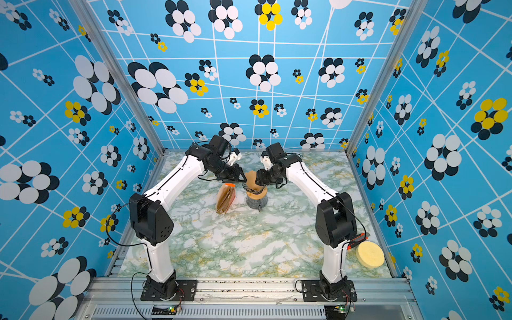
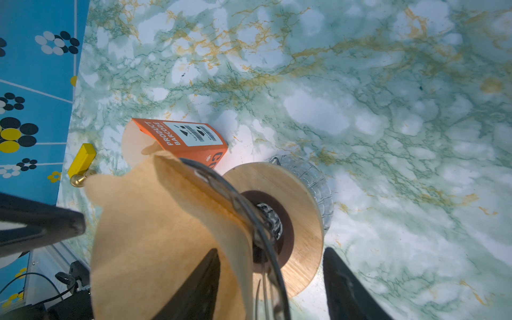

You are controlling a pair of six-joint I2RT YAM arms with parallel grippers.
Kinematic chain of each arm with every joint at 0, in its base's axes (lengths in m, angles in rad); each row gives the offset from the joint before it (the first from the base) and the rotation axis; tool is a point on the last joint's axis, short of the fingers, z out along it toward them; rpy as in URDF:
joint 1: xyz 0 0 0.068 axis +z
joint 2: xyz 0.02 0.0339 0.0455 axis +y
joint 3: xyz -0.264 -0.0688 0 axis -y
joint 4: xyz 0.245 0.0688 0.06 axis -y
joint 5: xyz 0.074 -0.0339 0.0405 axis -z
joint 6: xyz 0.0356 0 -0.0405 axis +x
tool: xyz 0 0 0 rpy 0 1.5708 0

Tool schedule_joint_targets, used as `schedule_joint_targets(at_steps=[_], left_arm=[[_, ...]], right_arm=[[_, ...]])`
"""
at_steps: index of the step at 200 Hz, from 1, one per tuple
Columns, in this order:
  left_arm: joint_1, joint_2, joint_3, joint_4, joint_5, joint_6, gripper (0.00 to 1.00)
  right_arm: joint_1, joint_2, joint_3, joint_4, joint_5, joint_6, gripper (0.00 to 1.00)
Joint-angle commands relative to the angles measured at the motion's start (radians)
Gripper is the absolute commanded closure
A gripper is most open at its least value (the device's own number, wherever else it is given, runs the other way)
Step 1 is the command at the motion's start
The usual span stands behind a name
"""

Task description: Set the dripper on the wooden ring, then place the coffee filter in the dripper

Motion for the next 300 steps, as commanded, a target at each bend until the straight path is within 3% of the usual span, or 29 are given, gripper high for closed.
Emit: schedule_joint_targets(at_steps=[1,140,147,193,300], left_arm=[[-0.006,0.005,-0.013,0.026,0.018,-0.029,0.53],[-0.012,0.086,0.018,0.032,0.000,-0.056,0.56],[-0.012,0.092,0.022,0.030,-0.004,-0.056,0.61],[-0.014,0.129,0.060,0.012,-0.029,-0.052,0.63],[-0.017,0.156,0.122,-0.019,0.033,-0.073,0.67]], right_arm=[[-0.008,0.020,-0.005,0.007,-0.014,-0.007,0.39],[-0.008,0.041,-0.004,0.012,0.014,-0.006,0.39],[-0.008,0.041,-0.003,0.011,0.014,-0.004,0.39],[-0.011,0.048,0.001,-0.002,0.031,-0.009,0.39],[-0.027,0.019,-0.025,0.028,-0.021,0.013,0.44]])
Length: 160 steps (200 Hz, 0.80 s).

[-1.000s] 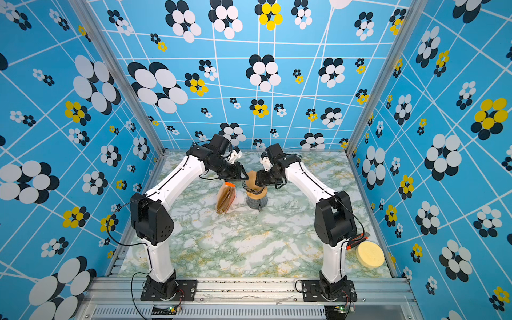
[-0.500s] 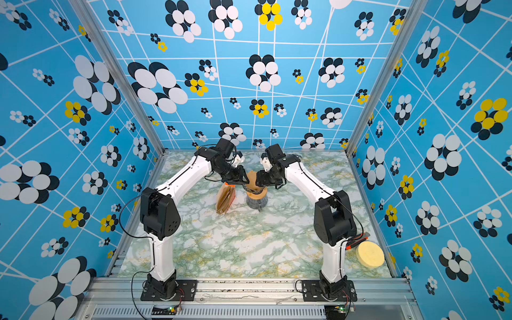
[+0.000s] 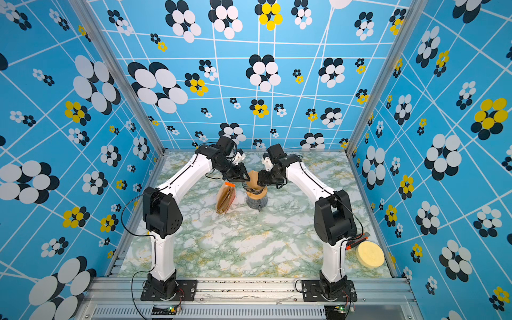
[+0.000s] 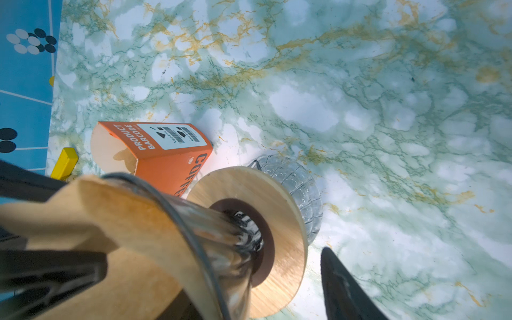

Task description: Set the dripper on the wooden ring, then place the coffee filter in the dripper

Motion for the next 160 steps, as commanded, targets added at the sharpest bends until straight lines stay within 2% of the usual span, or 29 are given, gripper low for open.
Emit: schedule_joint_targets(at_steps=[1,123,160], left_arm=[[-0.009,0.025,0.034,-0.033,0.034,-0.014,0.67],[-0.014,0.067,0.106,-0.067,0.062,-0.028,0.80],[-0.013,0.076,0.114,-0.069,0.065,-0.031,0.81]], right_arm=[[-0.010,-0.014,-0.019,0.016,-0.030,0.011,0.44],[-0.016,-0.025,-0.051,0.050,-0.071,0.032,0.58],[-0.018,-0.026,-0.053,0.055,-0.075,0.033,0.60]])
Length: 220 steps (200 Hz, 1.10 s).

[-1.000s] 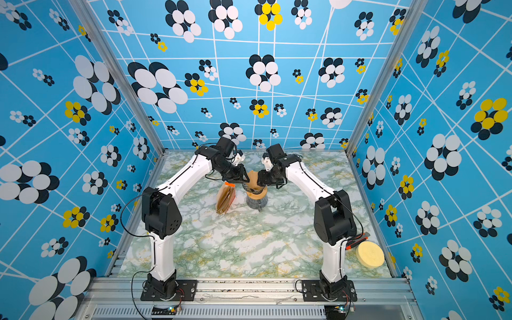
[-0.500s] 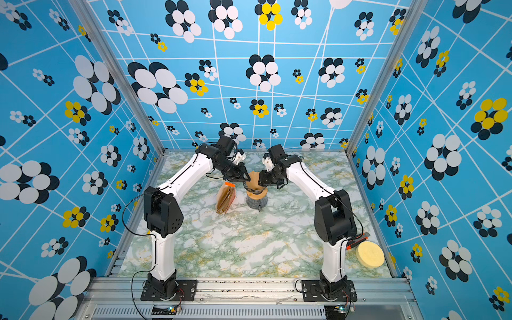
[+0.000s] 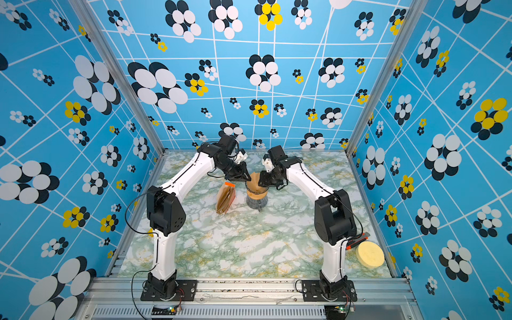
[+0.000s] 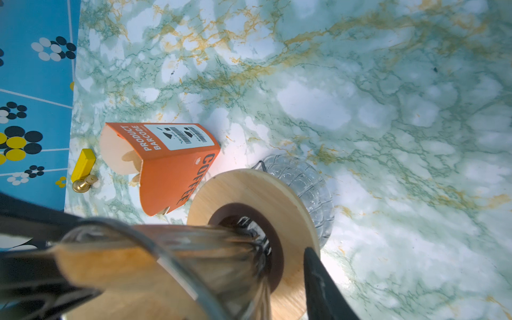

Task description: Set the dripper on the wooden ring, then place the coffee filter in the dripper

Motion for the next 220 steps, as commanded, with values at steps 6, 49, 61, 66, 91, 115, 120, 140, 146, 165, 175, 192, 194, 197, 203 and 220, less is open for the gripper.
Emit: schedule_joint_targets(at_steps=[6,49,61,66,91,115,120,140,146,165,175,192,194,197,203,220], left_arm=[[-0.008,0.030,0.031,-0.025,0.023,-0.008,0.81],[-0.008,0.047,0.057,-0.042,0.024,-0.007,0.82],[-0.006,0.051,0.059,-0.045,0.018,-0.006,0.82],[-0.005,0.053,0.062,-0.047,0.016,-0.005,0.83],[0.001,0.064,0.069,-0.049,0.012,-0.007,0.84],[0.005,0.082,0.091,-0.061,0.013,-0.009,0.84],[0.004,0.085,0.096,-0.063,0.014,-0.010,0.84],[0.007,0.093,0.106,-0.069,0.013,-0.014,0.85],[0.009,0.093,0.106,-0.069,0.013,-0.015,0.85],[0.014,0.095,0.107,-0.070,0.013,-0.015,0.85],[0.015,0.095,0.106,-0.071,0.013,-0.015,0.85],[0.015,0.095,0.106,-0.071,0.013,-0.014,0.85],[0.016,0.096,0.106,-0.071,0.013,-0.014,0.85],[0.017,0.096,0.107,-0.071,0.013,-0.014,0.85],[0.017,0.097,0.105,-0.070,0.013,-0.014,0.85],[0.020,0.100,0.106,-0.073,0.012,-0.015,0.85]], right_arm=[[-0.009,-0.026,-0.010,0.013,-0.020,0.009,0.60],[-0.014,-0.025,-0.003,0.015,-0.035,0.013,0.61],[-0.015,-0.026,-0.001,0.014,-0.040,0.014,0.61],[-0.016,-0.028,-0.001,0.013,-0.042,0.017,0.61],[-0.017,-0.033,0.001,0.009,-0.047,0.014,0.61],[-0.018,-0.039,0.002,0.008,-0.059,0.014,0.63],[-0.020,-0.038,0.004,0.006,-0.064,0.015,0.63],[-0.021,-0.038,0.014,-0.003,-0.071,0.013,0.64],[-0.020,-0.037,0.016,-0.004,-0.074,0.013,0.64],[-0.020,-0.037,0.022,-0.010,-0.075,0.013,0.65],[-0.021,-0.039,0.023,-0.011,-0.074,0.014,0.64],[-0.020,-0.039,0.026,-0.011,-0.071,0.013,0.64],[-0.020,-0.038,0.027,-0.012,-0.072,0.014,0.64],[-0.020,-0.039,0.027,-0.012,-0.074,0.014,0.64],[-0.020,-0.039,0.028,-0.012,-0.073,0.014,0.64],[-0.020,-0.037,0.031,-0.016,-0.072,0.013,0.62]])
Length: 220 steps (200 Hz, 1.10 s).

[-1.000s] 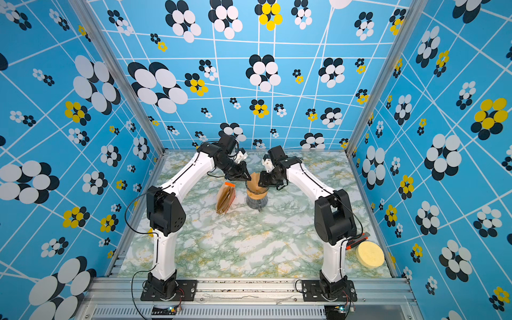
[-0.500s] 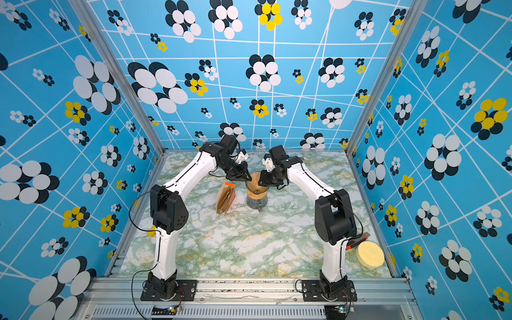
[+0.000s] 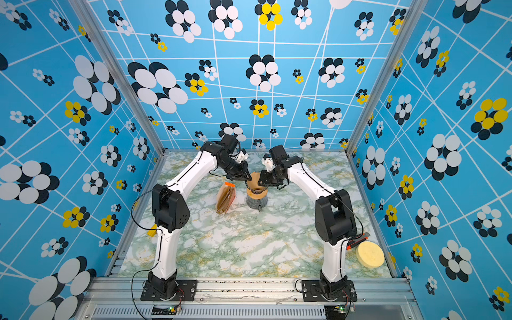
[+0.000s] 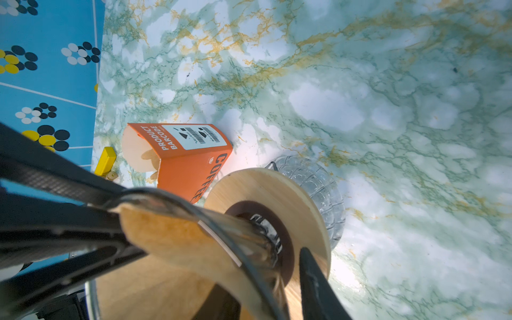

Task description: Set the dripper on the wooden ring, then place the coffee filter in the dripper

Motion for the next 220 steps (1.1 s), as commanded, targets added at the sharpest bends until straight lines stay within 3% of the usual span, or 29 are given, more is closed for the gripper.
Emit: schedule_joint_targets(at_steps=[1,29,220], left_arm=[[0.011,0.028,0.027,-0.034,0.006,-0.011,0.85],[0.011,0.031,0.024,-0.029,0.008,-0.012,0.85],[0.014,0.007,0.022,-0.038,0.020,0.001,0.69]], right_arm=[[-0.007,-0.035,0.032,-0.029,-0.014,0.009,0.62],[-0.007,-0.032,0.038,-0.035,-0.010,0.006,0.57],[-0.008,-0.078,0.052,-0.057,0.023,-0.015,0.53]])
